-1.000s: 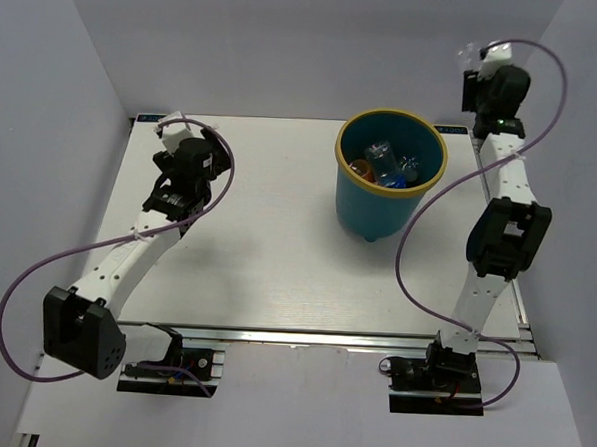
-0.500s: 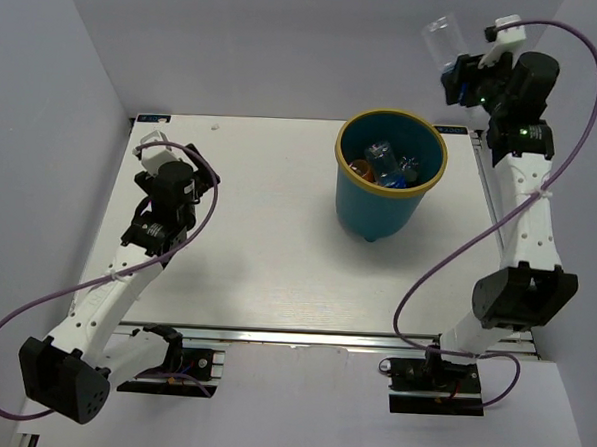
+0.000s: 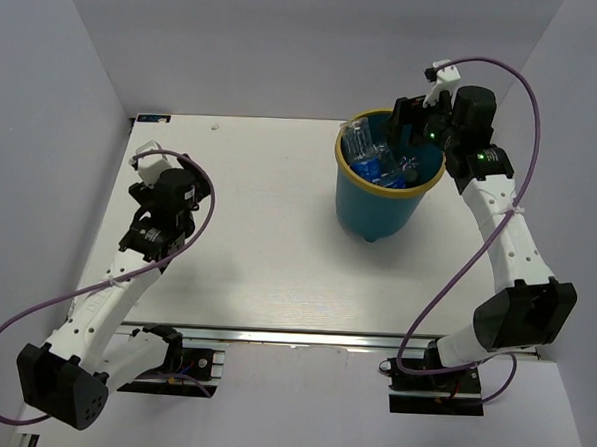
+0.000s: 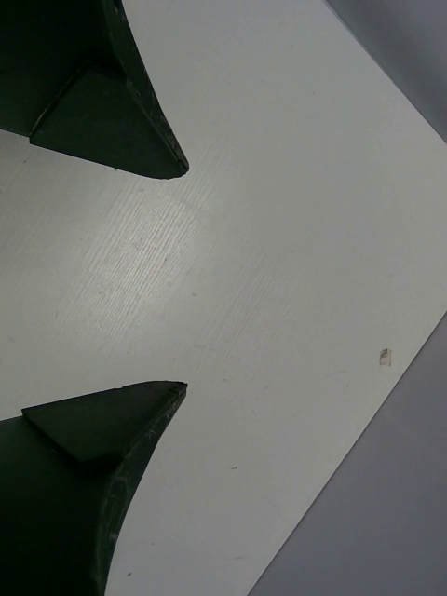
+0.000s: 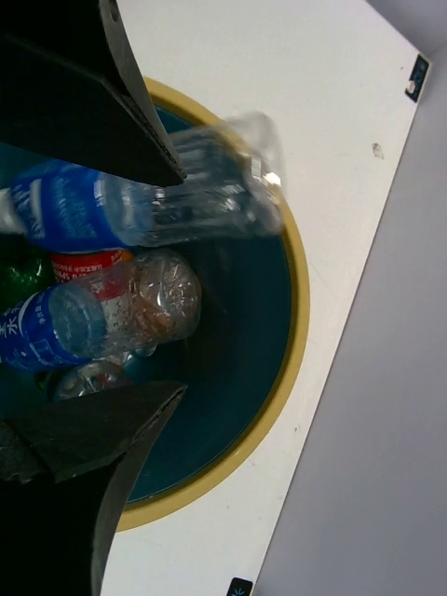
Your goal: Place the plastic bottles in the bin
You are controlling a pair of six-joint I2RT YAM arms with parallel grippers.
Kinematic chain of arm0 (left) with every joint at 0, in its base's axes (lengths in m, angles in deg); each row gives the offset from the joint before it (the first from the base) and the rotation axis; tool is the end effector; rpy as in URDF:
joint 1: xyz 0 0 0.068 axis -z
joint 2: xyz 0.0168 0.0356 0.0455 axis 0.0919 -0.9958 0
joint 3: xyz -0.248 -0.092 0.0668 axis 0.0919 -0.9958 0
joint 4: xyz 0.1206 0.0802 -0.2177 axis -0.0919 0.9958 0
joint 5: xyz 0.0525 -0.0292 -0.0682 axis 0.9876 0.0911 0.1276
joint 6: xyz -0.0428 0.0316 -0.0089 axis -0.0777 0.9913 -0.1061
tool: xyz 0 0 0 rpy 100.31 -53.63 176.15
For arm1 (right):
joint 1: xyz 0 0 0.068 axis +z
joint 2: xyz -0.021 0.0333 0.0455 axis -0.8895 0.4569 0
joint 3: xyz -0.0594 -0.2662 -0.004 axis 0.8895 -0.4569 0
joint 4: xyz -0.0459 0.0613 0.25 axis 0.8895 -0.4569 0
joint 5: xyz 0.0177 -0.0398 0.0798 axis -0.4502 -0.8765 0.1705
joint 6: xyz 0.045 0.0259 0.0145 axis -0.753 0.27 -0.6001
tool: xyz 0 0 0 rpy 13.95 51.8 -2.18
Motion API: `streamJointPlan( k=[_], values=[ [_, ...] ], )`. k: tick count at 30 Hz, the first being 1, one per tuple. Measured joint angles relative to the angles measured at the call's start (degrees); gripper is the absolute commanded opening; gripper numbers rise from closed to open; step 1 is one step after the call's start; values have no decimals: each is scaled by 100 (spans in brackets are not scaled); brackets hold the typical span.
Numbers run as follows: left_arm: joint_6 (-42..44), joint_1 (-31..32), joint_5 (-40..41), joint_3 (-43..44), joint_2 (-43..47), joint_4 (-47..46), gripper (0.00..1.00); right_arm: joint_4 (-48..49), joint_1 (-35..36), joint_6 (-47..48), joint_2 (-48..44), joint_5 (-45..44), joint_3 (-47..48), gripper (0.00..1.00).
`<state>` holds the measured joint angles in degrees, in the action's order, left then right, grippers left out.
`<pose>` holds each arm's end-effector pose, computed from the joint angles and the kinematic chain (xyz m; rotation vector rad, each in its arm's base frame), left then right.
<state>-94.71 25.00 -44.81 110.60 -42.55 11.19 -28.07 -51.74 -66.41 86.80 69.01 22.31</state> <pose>0.2128 -0.0525 0.3280 -0.6335 1.8085 0.0702 0.3385 0.0766 0.4310 -0.3874 1.7520 0.3895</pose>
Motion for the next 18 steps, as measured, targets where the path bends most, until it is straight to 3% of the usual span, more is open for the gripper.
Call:
streamJointPlan(
  k=[4,7,10,15,18],
  values=[
    [-22,-2,63,-20,105,20,98,50,-9,-197,-109,-101,0,89],
    [-33,-129,-31,-46,107,9,98,52,-26,-400,-323,-647,-9,89],
    [-66,-553,-352,-52,-31,4,98,118,-387,-721,-763,-1064,-238,89],
    [-173,-1414,-1038,-240,-223,-140,98,195,-1698,-1456,-1733,-1425,-1349,89],
    [-256,-1956,-1493,-431,-238,-267,98,243,-1786,-1998,-2485,-1908,-2697,89]
  ],
)
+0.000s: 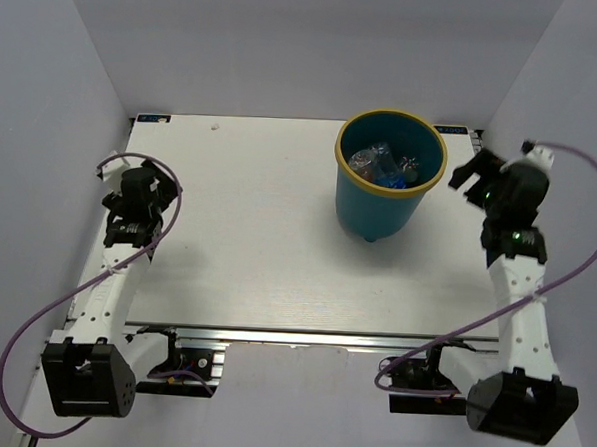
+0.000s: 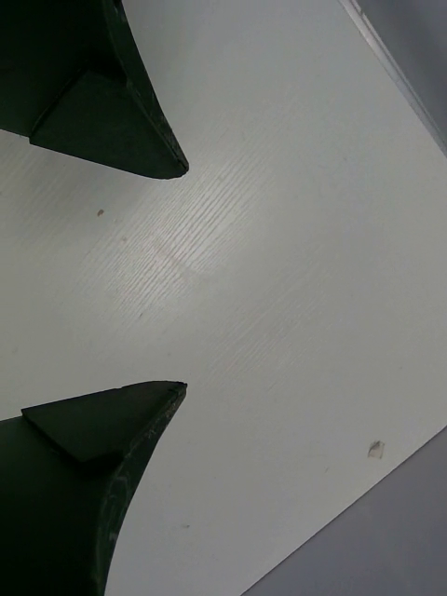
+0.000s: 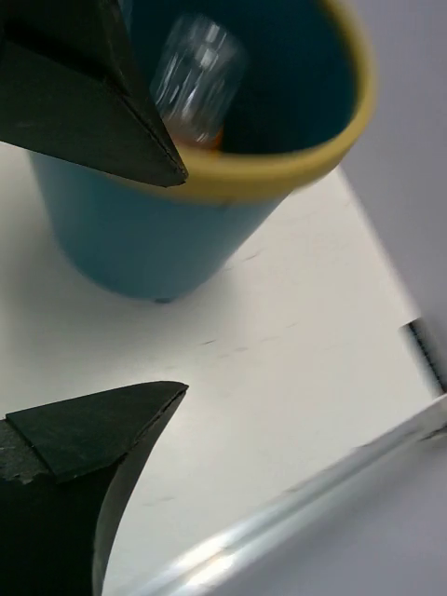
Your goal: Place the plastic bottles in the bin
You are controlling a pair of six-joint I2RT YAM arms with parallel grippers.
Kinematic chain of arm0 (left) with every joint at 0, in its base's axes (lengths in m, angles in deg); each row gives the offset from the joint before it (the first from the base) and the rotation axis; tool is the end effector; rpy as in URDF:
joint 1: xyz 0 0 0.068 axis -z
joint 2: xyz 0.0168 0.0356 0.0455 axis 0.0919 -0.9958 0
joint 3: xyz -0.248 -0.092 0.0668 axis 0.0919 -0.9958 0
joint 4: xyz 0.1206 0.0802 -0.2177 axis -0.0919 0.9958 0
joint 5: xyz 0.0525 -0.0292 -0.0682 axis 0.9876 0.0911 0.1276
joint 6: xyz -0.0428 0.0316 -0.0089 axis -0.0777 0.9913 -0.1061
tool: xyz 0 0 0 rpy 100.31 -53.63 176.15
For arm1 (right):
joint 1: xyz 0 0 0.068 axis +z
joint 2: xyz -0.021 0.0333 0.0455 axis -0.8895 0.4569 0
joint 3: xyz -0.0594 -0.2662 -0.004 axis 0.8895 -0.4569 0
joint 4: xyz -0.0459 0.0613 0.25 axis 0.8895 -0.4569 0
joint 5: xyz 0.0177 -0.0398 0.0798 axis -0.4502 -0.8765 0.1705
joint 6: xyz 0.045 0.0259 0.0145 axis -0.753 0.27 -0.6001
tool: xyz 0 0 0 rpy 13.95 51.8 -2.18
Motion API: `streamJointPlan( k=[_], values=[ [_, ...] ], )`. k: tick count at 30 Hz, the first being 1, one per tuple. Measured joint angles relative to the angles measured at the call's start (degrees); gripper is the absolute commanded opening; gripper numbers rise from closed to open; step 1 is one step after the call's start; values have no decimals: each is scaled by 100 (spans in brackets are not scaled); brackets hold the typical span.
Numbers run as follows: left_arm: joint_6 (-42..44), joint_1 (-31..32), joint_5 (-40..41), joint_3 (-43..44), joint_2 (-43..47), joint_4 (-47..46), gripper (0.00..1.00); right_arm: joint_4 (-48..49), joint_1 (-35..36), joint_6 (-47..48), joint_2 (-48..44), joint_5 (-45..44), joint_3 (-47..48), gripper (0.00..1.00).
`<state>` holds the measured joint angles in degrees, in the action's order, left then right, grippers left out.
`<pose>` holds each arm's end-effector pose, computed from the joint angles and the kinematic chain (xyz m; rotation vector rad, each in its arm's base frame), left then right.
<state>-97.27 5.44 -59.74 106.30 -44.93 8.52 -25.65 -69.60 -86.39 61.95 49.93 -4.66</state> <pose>0.2309 0.0139 0.2958 -0.8593 1.8526 0.0490 0.2404 -0.0301 0.3901 0.4357 1.7288 0.1195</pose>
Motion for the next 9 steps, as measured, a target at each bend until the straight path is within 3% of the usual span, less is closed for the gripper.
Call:
streamJointPlan(
  k=[4,9],
  values=[
    [-92,-667,-289,-184,-111,-81,98,-109,42,-734,-723,-535,-1589,89],
    [-155,-776,-369,-358,-221,-155,98,-26,42,-887,-966,-828,-2400,90]
  ],
)
